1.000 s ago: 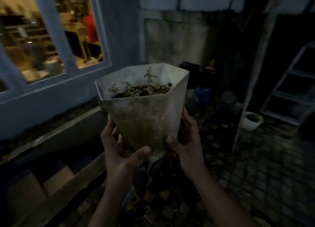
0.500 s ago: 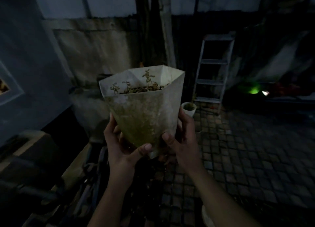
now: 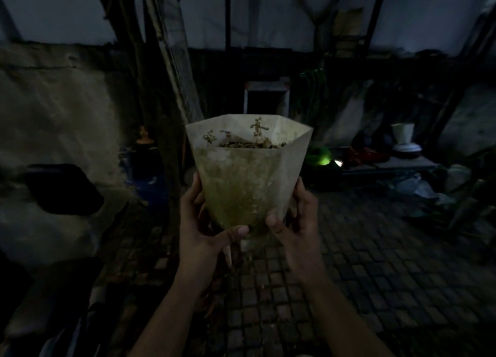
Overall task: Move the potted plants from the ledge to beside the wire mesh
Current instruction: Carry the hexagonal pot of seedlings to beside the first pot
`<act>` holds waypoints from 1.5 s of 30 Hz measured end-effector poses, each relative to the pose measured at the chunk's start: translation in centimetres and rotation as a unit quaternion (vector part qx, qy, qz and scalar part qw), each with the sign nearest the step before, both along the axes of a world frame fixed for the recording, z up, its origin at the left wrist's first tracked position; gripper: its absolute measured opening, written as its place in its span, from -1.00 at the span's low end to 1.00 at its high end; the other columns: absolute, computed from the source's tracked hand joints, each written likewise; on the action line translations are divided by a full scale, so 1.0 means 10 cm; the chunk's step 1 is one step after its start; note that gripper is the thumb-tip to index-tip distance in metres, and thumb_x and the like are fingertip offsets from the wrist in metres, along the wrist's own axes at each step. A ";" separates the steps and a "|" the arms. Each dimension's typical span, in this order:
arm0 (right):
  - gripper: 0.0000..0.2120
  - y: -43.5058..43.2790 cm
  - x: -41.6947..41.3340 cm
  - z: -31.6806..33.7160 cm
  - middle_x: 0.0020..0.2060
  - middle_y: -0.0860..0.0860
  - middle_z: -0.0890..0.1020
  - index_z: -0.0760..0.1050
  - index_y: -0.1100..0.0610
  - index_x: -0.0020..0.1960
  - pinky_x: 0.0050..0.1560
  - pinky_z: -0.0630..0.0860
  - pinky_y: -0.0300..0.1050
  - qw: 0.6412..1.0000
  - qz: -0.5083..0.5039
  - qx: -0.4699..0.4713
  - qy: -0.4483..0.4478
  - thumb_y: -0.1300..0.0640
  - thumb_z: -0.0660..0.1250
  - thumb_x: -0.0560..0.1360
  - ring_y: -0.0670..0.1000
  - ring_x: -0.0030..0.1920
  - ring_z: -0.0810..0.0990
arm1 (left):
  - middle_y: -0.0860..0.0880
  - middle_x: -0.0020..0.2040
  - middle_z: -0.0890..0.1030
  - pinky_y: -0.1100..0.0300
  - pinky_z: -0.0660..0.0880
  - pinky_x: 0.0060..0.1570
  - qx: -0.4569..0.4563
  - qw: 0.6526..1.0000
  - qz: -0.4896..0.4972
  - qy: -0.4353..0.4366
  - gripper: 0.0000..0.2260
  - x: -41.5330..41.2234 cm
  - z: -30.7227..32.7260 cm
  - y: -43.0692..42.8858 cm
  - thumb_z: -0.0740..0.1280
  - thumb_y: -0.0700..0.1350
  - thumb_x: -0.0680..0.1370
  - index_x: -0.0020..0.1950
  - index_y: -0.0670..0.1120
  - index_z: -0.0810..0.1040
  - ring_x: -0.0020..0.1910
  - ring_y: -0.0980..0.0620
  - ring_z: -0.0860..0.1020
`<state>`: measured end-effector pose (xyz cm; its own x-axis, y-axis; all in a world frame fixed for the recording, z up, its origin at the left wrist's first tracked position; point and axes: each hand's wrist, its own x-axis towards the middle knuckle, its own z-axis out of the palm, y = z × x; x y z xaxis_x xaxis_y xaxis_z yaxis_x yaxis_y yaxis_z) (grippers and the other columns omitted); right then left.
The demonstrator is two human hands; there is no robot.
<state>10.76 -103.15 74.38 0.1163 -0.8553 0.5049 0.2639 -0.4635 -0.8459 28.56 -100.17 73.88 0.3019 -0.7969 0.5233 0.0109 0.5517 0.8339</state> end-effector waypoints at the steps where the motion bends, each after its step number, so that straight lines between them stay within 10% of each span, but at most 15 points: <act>1: -0.23 -0.17 0.01 0.00 0.38 -0.43 0.41 0.12 0.12 0.54 0.16 0.55 -0.30 1.000 -0.012 0.002 0.001 0.17 0.50 0.48 -0.28 0.39 0.42 | 0.02 0.45 0.44 0.21 0.61 0.12 -0.005 1.000 -0.019 -0.006 -0.03 0.02 0.01 -0.21 0.68 -0.04 0.24 0.55 0.18 0.27 0.42 0.09 0.46; 8: -0.23 -1.18 0.07 0.03 0.36 -0.35 0.48 0.18 -0.02 0.51 0.14 0.57 -0.27 0.995 -0.099 0.034 -0.008 0.16 0.53 0.45 -0.20 0.40 0.45 | 0.10 0.49 0.42 -0.22 0.60 0.17 0.003 0.993 -0.121 0.005 0.03 0.12 0.02 -1.61 0.69 0.03 0.25 0.60 0.12 0.21 0.46 0.03 0.44; 13: -0.18 -1.88 -0.17 -0.05 0.41 -0.43 0.37 0.14 0.08 0.52 0.19 0.56 -0.22 0.990 -0.135 0.045 0.012 -0.06 0.52 0.45 -0.20 0.44 0.41 | 0.17 0.48 0.41 -0.03 0.63 0.17 0.026 0.986 -0.167 0.013 -0.01 -0.11 -0.12 -2.48 0.69 0.15 0.21 0.55 0.20 0.28 0.43 0.06 0.47; 21: -0.24 -3.27 -0.61 -0.22 0.38 -0.42 0.41 0.10 0.10 0.53 0.18 0.55 -0.26 0.992 -0.092 0.079 0.032 0.30 0.46 0.50 -0.21 0.42 0.42 | 0.15 0.48 0.39 0.16 0.60 0.18 0.059 0.982 -0.178 0.018 0.04 -0.55 -0.21 -3.74 0.64 0.11 0.31 0.62 -0.06 0.13 0.44 0.10 0.44; 26: -0.25 -4.21 -0.65 -0.24 0.39 -0.38 0.41 0.09 0.10 0.52 0.19 0.52 -0.31 0.994 -0.066 0.075 0.044 0.08 0.46 0.50 -0.21 0.41 0.43 | 0.05 0.53 0.36 -0.22 0.59 0.20 0.060 0.992 -0.106 0.025 -0.04 -0.59 -0.31 -4.53 0.67 0.04 0.30 0.58 0.19 0.21 0.47 -0.05 0.43; 31: -0.14 -5.12 -0.48 -0.38 0.33 -0.44 0.41 0.11 -0.09 0.48 0.09 0.54 -0.38 0.993 -0.065 0.092 0.038 -0.18 0.54 0.36 -0.34 0.33 0.45 | 0.26 0.51 0.36 -0.18 0.58 0.24 0.087 0.993 -0.066 0.048 -0.03 -0.59 -0.51 -5.27 0.63 0.10 0.32 0.60 0.27 0.15 0.50 -0.04 0.40; 41: -0.09 -7.12 -0.36 -1.01 0.49 -0.05 0.35 0.19 -0.11 0.51 0.12 0.60 -0.16 0.981 -0.034 0.182 0.065 -0.14 0.60 0.30 -0.14 0.39 0.47 | 0.32 0.51 0.36 -0.05 0.58 0.23 0.132 0.987 -0.014 0.089 -0.16 -0.50 -1.25 -7.08 0.64 0.14 0.30 0.45 0.48 0.27 0.53 -0.06 0.36; 45: -0.11 -7.72 -0.39 -1.27 0.44 0.00 0.44 0.15 0.06 0.54 0.22 0.58 0.23 0.974 -0.015 0.216 0.066 -0.18 0.52 0.39 0.02 0.39 0.49 | 0.03 0.58 0.32 0.05 0.61 0.15 0.167 0.980 0.012 0.103 -0.08 -0.50 -1.54 -7.61 0.66 0.12 0.29 0.52 0.38 0.24 0.52 -0.07 0.38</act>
